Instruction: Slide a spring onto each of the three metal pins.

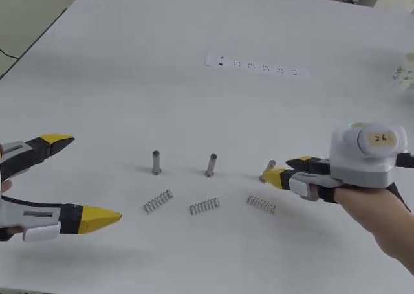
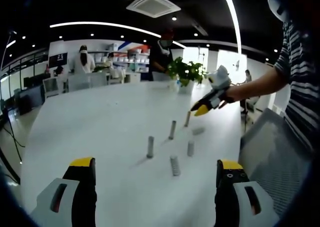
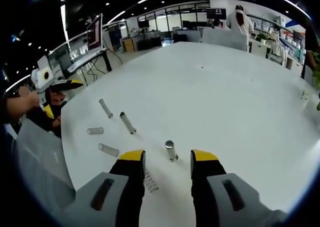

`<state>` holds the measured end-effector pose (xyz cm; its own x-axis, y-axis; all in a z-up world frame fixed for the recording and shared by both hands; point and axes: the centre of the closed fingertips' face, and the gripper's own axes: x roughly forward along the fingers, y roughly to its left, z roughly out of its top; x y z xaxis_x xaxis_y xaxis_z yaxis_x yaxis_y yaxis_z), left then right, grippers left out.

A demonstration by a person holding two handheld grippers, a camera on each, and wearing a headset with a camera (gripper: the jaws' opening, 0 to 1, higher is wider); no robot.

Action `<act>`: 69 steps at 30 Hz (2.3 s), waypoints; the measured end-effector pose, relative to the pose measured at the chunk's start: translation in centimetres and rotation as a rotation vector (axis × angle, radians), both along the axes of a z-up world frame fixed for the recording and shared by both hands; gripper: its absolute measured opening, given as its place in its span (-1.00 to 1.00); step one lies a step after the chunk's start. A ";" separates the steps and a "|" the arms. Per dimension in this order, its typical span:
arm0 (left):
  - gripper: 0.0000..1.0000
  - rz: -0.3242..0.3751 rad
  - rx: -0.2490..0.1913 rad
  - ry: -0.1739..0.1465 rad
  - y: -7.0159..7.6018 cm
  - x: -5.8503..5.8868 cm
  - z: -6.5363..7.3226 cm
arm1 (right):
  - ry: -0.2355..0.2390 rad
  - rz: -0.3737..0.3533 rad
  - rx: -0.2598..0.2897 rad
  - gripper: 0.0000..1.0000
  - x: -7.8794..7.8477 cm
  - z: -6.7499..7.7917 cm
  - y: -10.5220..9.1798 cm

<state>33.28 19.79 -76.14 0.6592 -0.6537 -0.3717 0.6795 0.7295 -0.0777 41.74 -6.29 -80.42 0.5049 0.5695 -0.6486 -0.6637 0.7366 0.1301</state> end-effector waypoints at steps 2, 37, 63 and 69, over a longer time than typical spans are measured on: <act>0.95 -0.002 0.001 0.002 0.0 0.0 -0.1 | 0.008 0.012 -0.005 -0.33 -0.2 -0.2 -0.1; 0.95 -0.008 -0.001 0.012 -0.2 -0.5 -0.3 | 0.066 0.472 -0.351 -0.59 -5.3 -4.4 1.0; 0.92 -0.058 -0.010 0.033 -1.9 -1.4 -0.7 | 0.088 0.535 -0.409 -0.84 -5.2 -5.9 0.8; 0.90 -0.076 -0.023 0.042 -2.3 -2.0 -0.3 | 0.073 0.550 -0.399 -0.84 -5.4 -5.1 1.0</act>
